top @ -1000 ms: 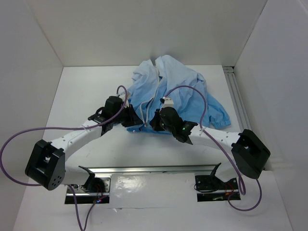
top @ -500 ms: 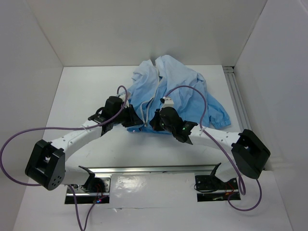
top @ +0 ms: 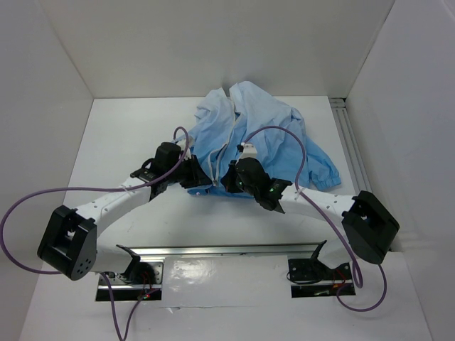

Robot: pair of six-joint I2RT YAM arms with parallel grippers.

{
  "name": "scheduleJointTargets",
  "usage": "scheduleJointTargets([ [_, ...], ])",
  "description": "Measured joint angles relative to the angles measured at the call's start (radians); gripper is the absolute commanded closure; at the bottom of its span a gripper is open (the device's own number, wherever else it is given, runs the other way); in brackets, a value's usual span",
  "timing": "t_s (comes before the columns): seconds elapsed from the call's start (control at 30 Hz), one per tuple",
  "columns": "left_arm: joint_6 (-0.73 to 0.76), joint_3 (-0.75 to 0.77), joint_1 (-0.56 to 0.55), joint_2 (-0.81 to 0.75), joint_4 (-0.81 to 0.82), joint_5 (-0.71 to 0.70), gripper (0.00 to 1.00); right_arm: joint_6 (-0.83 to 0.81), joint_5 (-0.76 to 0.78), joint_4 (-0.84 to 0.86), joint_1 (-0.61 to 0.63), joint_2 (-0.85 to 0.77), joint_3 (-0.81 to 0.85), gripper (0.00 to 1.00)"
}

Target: Zip up the jacket

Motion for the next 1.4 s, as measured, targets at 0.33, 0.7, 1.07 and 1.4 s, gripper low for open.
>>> scheduleJointTargets([
  [0.33,0.006,0.0,0.0,0.0,-0.002,0.023,1.0,-0.024,0.038,-0.001,0.002,0.0,0.013,1.0],
  [0.7,0.007,0.0,0.008,0.0,-0.016,0.003,1.0,-0.03,0.013,-0.008,0.002,0.0,0.017,1.0],
  [1.07,0.007,0.0,0.009,-0.002,-0.021,-0.013,1.0,-0.029,-0.039,-0.019,0.002,0.0,0.015,1.0],
  [1.4,0.004,0.0,0.01,-0.038,-0.025,-0.042,1.0,-0.029,-0.049,-0.021,0.002,0.0,0.015,1.0],
])
